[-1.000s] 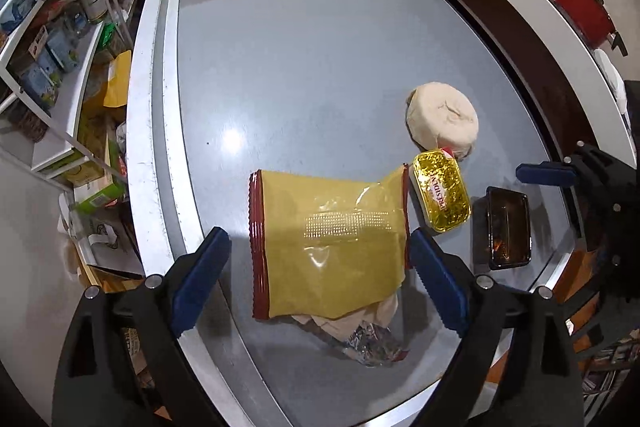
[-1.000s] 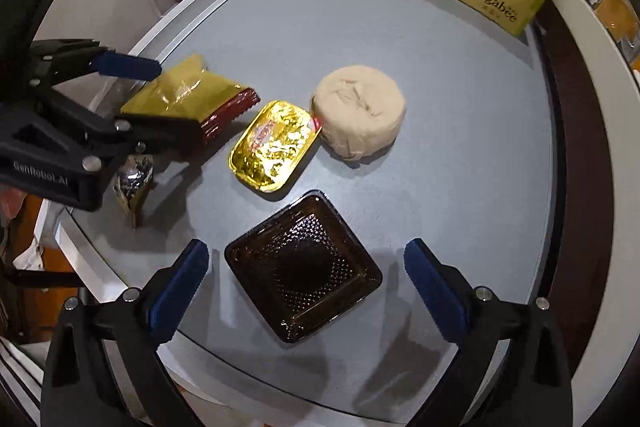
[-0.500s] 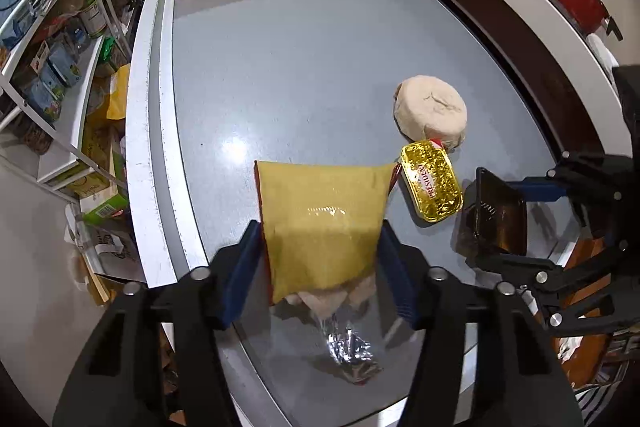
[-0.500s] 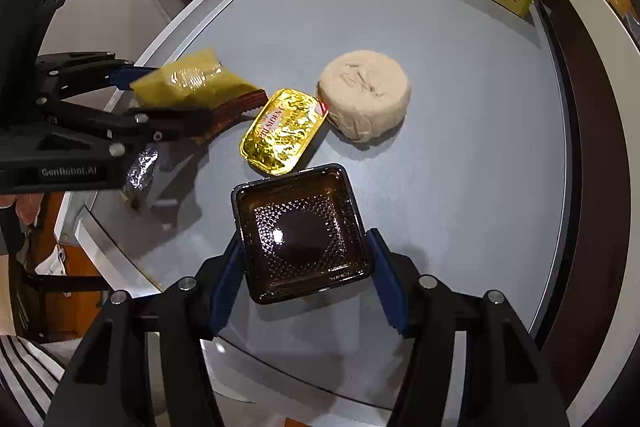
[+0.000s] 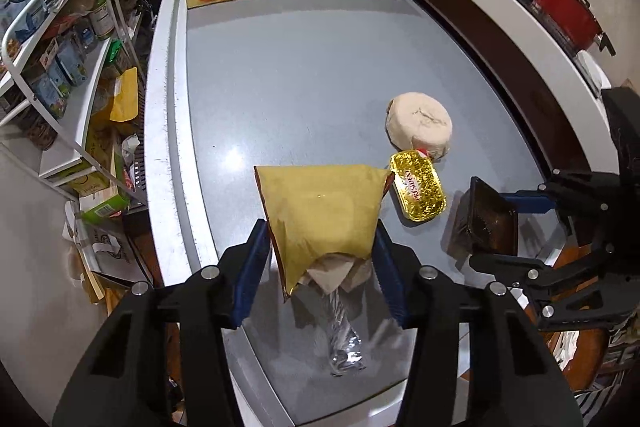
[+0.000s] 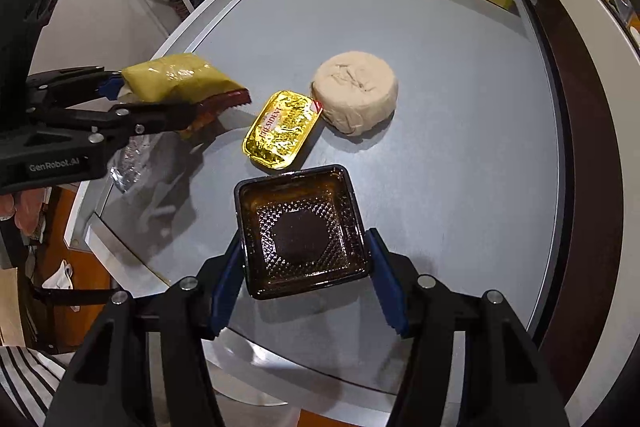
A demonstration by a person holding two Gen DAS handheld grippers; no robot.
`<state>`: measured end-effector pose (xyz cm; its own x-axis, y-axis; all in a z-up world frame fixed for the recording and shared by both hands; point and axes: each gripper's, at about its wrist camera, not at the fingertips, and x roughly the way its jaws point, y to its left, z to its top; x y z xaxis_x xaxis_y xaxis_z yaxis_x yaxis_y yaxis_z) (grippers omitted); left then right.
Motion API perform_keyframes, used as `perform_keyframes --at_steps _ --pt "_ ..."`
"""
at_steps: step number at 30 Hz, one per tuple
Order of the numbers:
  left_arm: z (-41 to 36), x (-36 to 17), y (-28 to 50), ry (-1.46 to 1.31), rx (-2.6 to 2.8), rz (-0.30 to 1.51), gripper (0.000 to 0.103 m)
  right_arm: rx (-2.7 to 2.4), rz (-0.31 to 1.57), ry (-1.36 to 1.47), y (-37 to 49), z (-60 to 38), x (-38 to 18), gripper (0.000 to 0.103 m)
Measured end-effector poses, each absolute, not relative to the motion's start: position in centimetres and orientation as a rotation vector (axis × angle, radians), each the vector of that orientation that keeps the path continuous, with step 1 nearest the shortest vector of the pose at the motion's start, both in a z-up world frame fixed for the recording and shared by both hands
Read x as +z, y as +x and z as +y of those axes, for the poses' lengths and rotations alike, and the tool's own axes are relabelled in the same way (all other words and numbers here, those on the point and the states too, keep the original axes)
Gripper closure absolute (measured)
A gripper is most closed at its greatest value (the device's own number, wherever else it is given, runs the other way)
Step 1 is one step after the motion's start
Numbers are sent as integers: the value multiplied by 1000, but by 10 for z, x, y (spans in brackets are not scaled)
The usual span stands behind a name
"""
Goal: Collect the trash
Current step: 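Carry the chip bag and plastic tray down over the white bin with both tools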
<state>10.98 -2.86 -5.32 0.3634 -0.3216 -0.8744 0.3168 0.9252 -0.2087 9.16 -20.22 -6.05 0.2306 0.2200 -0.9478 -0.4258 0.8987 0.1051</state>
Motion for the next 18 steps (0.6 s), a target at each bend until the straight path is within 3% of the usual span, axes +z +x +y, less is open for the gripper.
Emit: perform_keyframes --at_steps 18 --pt "-24 -28 63 -72 -426 1071 51 439 1223 -97 71 -217 -36 47"
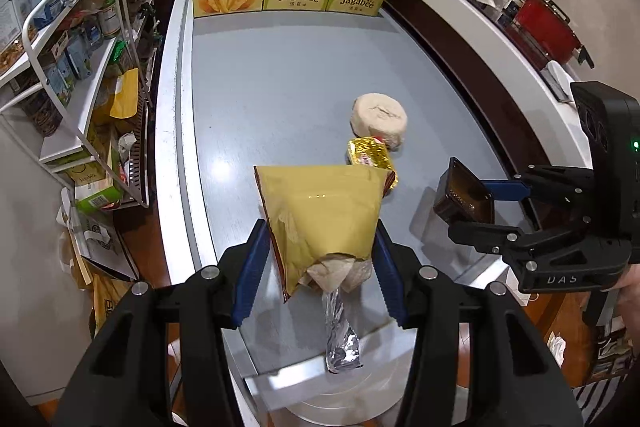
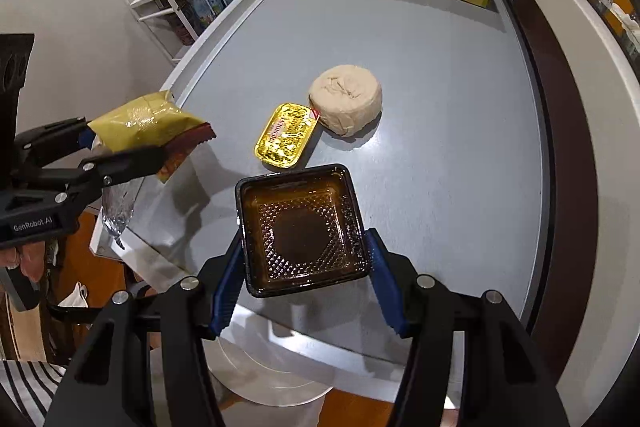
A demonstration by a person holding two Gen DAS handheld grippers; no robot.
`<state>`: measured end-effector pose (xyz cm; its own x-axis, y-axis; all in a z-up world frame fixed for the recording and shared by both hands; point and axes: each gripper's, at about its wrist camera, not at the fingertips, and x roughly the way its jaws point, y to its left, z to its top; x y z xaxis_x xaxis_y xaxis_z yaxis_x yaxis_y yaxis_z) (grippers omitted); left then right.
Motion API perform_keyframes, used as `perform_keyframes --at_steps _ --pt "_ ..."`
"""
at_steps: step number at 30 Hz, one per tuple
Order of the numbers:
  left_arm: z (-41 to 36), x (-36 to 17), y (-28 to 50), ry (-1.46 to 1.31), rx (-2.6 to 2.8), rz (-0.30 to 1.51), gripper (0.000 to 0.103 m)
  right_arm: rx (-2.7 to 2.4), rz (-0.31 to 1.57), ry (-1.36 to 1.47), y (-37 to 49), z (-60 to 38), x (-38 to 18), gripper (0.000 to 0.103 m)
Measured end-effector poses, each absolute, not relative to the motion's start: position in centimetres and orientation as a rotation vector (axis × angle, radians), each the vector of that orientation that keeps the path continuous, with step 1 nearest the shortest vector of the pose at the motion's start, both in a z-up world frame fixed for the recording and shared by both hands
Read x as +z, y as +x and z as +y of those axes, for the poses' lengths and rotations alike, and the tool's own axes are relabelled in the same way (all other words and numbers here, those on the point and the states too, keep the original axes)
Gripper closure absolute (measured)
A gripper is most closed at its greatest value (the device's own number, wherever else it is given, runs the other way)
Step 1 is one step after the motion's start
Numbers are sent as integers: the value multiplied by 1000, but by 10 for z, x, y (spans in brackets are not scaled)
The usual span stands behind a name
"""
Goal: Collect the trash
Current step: 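Carry the chip bag and plastic tray down over the white bin with both tools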
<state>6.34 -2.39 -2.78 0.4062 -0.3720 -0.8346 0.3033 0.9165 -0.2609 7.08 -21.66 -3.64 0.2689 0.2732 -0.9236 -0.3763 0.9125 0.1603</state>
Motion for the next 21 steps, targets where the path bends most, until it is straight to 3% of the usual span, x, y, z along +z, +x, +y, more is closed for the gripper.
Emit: perform_keyframes --at_steps 21 --pt "-27 -8 -13 -96 -454 1055 51 486 1184 -92 -6 -224 -1 47"
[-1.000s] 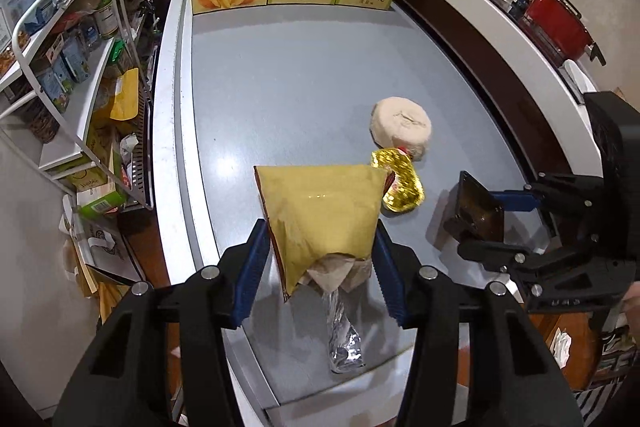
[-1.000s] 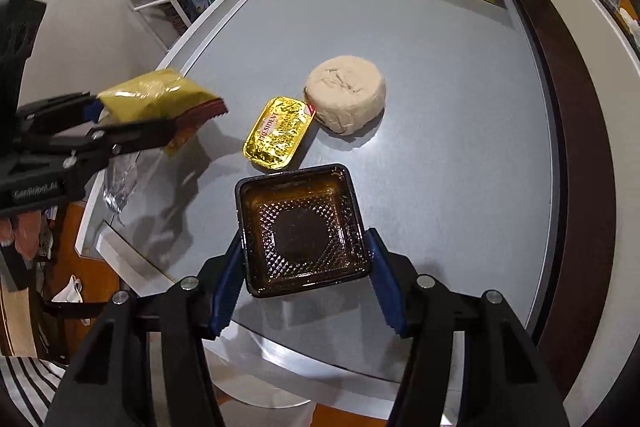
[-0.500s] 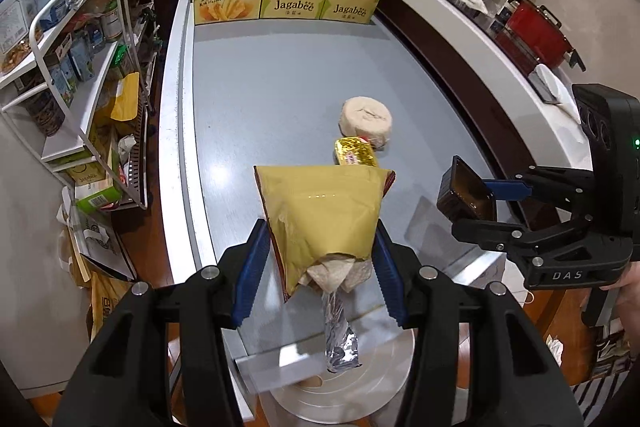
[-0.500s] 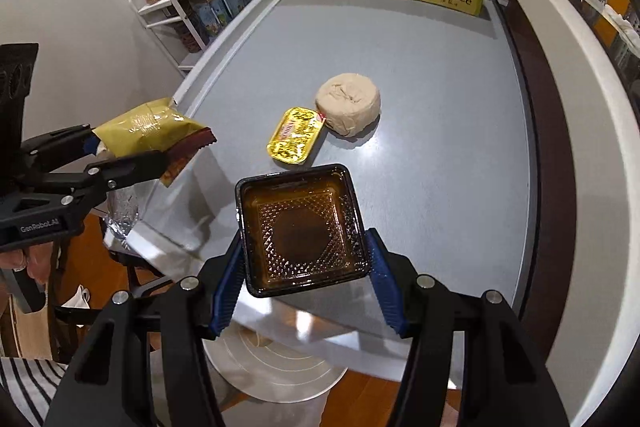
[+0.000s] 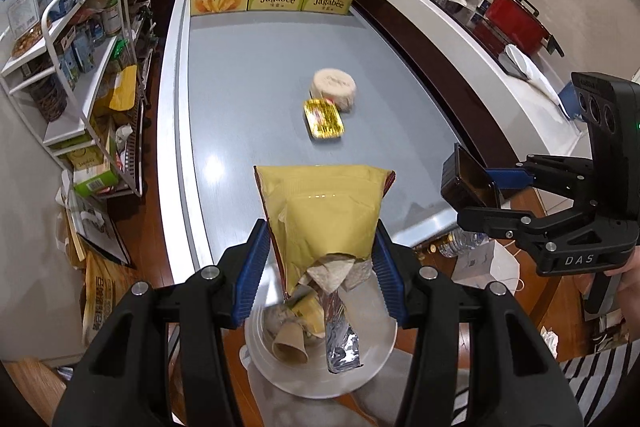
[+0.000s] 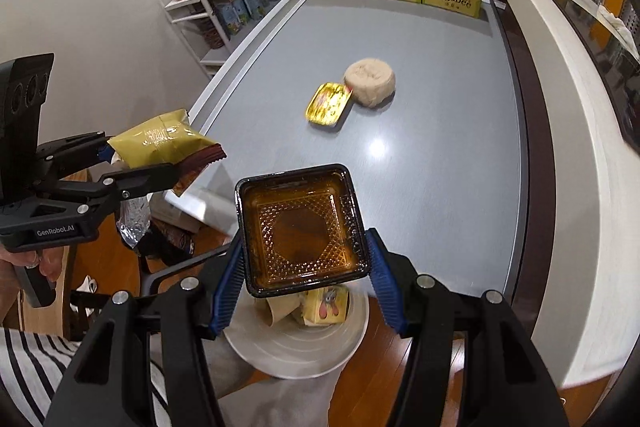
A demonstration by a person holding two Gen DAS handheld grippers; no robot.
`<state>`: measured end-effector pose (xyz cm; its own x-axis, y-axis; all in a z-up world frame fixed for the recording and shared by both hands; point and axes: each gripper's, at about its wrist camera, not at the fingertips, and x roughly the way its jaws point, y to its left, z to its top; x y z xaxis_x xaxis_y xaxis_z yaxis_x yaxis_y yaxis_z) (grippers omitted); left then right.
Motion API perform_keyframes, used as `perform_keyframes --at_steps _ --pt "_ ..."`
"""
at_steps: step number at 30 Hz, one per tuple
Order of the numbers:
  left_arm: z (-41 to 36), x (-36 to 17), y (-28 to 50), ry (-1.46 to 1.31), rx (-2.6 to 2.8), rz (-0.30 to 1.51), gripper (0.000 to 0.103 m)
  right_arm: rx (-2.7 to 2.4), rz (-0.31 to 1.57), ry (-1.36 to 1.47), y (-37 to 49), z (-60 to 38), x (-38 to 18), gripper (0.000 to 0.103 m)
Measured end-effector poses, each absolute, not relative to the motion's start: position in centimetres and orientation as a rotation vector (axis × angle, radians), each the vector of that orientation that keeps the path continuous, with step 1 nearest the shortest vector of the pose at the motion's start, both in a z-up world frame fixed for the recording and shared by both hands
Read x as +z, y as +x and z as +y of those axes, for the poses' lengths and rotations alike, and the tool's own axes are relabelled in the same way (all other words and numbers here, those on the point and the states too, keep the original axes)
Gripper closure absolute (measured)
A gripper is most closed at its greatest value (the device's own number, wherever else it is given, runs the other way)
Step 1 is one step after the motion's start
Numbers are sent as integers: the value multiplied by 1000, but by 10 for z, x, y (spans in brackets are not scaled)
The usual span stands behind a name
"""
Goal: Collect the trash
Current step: 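Carry the chip bag and plastic tray down over the white bin with both tools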
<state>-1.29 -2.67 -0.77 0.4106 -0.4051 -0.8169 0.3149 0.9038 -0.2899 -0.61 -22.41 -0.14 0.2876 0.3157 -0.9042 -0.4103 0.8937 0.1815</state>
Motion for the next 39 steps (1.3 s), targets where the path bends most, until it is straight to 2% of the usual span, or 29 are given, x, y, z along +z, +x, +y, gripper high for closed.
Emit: perform_keyframes --at_steps 12,28,39 --pt "-26 -23 -59 -93 -454 1124 51 508 1276 -96 -51 -231 -23 47" --pt "-41 -74 -109 -29 -487 1288 51 562 1467 -151 -98 -214 -81 47" --pt "-45 -114 -109 22 -463 1358 51 504 1504 -155 -89 -209 -119 47"
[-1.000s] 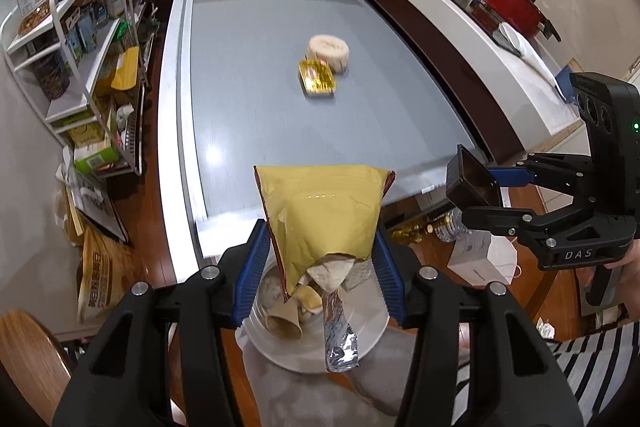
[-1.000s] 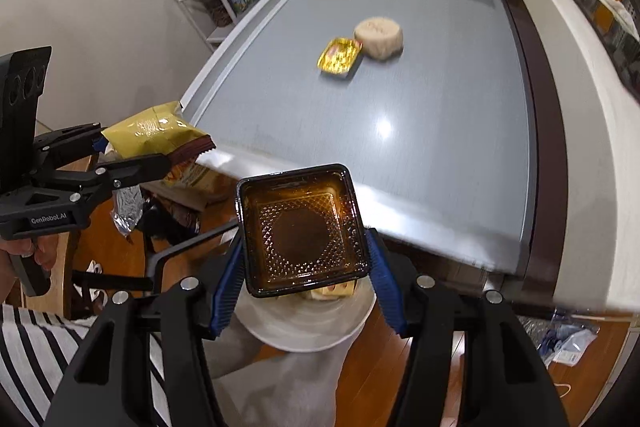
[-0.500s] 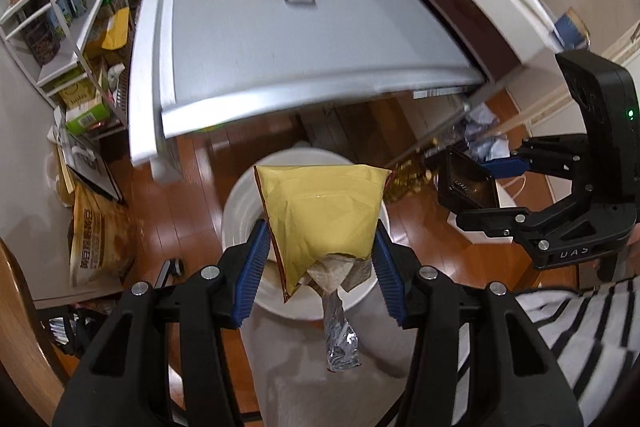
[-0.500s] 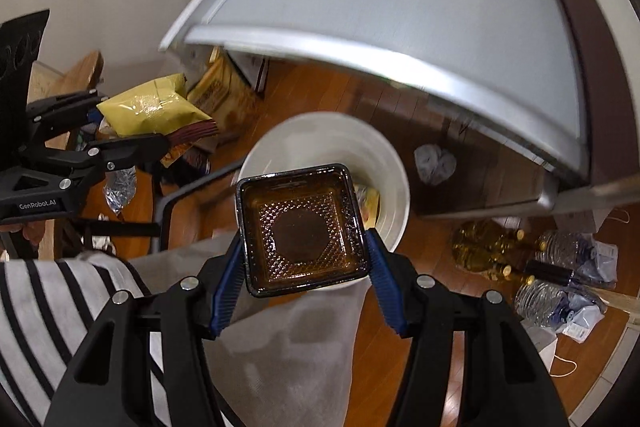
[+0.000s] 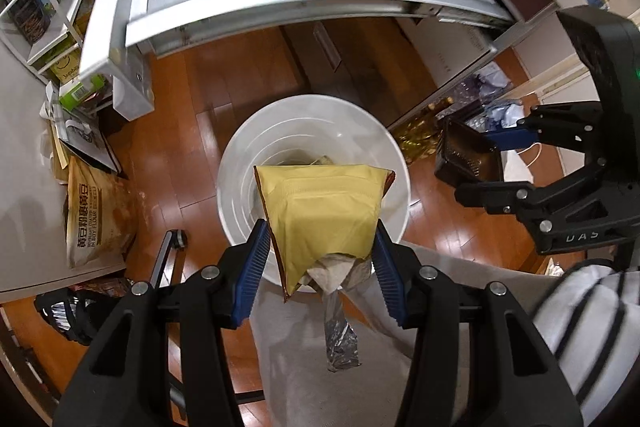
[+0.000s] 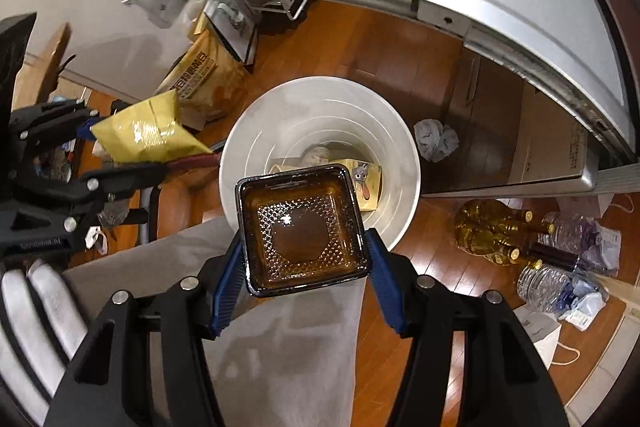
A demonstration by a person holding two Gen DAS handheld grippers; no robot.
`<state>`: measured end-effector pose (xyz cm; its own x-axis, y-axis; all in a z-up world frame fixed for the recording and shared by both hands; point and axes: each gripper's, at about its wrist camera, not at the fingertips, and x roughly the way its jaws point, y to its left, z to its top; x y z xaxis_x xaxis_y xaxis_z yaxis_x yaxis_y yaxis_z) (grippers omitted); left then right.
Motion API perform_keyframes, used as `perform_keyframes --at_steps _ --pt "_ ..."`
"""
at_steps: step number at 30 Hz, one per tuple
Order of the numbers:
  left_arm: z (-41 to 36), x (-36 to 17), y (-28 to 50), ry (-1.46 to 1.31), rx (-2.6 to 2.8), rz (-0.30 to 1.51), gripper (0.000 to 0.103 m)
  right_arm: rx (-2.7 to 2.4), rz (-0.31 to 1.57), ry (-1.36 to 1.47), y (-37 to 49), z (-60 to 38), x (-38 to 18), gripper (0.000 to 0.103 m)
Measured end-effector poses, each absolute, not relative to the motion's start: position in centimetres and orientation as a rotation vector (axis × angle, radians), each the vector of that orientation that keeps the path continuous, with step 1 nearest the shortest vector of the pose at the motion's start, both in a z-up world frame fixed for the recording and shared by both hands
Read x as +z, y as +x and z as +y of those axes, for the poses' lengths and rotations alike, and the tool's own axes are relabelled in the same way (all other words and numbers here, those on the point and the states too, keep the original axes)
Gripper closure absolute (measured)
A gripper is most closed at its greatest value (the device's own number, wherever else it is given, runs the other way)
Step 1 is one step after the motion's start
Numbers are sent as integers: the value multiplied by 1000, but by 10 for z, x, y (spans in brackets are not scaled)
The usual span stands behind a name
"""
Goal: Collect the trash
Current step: 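Carry the chip bag and plastic tray down over the white bin with both tools, then open both tools to drop the chip bag and tray into the bin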
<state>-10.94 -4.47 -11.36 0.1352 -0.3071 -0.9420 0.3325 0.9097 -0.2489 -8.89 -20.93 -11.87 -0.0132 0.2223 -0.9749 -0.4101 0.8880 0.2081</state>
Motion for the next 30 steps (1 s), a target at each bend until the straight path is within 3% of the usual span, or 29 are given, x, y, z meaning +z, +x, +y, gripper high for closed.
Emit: perform_keyframes --at_steps 24,26,28,29,30 --pt "-59 -150 -77 52 -421 1415 51 384 1542 -78 -59 -203 -157 46" --pt "-61 -149 -76 50 -428 1422 45 381 1543 -72 -57 -203 -156 45" --pt "-61 -149 -75 44 -429 1426 21 379 1548 -65 -56 -203 -155 29" --pt "-60 -147 -75 43 -422 1421 20 373 1540 -63 -55 -204 -154 20" --pt "-60 -147 -74 47 -415 1422 16 364 1531 -65 -54 -205 -151 17"
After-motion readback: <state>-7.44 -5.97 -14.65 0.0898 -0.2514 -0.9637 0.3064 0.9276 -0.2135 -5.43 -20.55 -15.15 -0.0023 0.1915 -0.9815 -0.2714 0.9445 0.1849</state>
